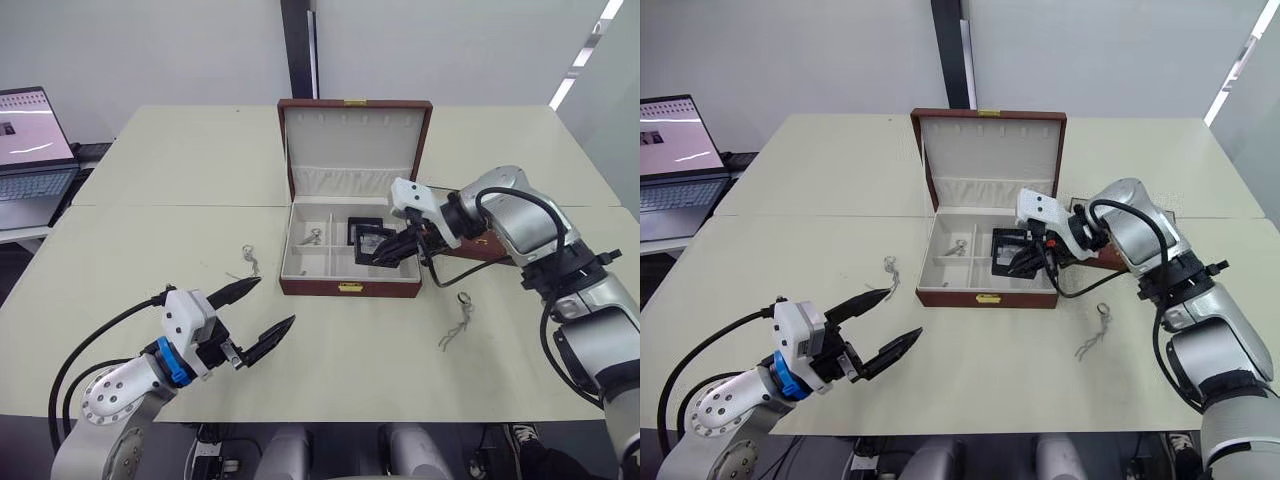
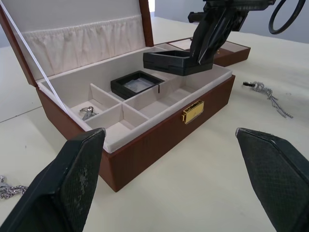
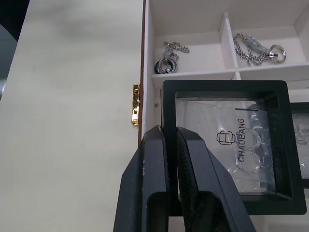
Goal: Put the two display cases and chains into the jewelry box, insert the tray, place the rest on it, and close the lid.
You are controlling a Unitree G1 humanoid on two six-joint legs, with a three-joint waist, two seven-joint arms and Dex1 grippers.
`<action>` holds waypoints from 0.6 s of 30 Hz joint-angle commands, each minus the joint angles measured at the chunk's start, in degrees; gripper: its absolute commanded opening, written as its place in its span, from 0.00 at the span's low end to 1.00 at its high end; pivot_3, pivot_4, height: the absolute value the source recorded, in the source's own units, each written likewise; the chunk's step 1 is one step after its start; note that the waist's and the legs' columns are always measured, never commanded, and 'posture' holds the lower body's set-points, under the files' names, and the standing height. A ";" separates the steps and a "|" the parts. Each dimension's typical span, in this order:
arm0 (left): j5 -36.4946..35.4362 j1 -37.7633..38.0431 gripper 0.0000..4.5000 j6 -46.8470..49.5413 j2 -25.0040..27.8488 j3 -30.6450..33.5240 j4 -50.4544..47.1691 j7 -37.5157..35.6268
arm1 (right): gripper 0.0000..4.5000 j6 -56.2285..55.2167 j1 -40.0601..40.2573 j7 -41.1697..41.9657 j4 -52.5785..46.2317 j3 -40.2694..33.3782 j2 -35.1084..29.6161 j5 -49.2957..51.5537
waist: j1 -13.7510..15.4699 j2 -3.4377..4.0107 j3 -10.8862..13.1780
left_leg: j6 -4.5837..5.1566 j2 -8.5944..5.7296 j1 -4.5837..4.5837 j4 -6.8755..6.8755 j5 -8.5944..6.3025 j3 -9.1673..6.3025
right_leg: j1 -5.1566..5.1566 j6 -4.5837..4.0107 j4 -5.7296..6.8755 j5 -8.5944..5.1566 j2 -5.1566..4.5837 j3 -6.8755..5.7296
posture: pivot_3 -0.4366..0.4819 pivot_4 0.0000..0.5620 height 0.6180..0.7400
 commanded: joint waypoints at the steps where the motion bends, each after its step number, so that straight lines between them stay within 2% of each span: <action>1: -1.17 0.35 1.00 -0.83 -0.61 1.12 -2.21 0.78 | 0.00 1.04 -1.75 0.20 0.54 0.08 0.86 -0.87 | 0.00 0.00 0.00 | 0.00 0.00 0.00 -0.01 0.00 0.00 | -0.01 0.00 0.00 0.00 0.00 0.00 | 0.48 0.27 1.00; 9: -0.36 0.35 1.00 -1.17 -0.91 0.77 -2.11 1.00 | 0.00 4.12 -1.16 1.62 -0.12 2.05 1.79 -2.01 | -0.01 0.00 0.00 | 0.00 -0.01 -0.05 -0.02 0.00 0.01 | -0.06 -0.01 0.00 0.00 0.00 0.01 | 0.48 0.27 1.00; 18: 0.11 0.23 1.00 -1.21 -1.20 0.41 -2.10 1.18 | 0.00 1.69 -1.27 0.30 3.01 2.59 3.17 -3.77 | -0.03 0.00 0.00 | -0.01 -0.01 -0.05 -0.01 0.00 0.01 | -0.08 -0.01 0.01 0.00 0.00 0.01 | 0.48 0.27 1.00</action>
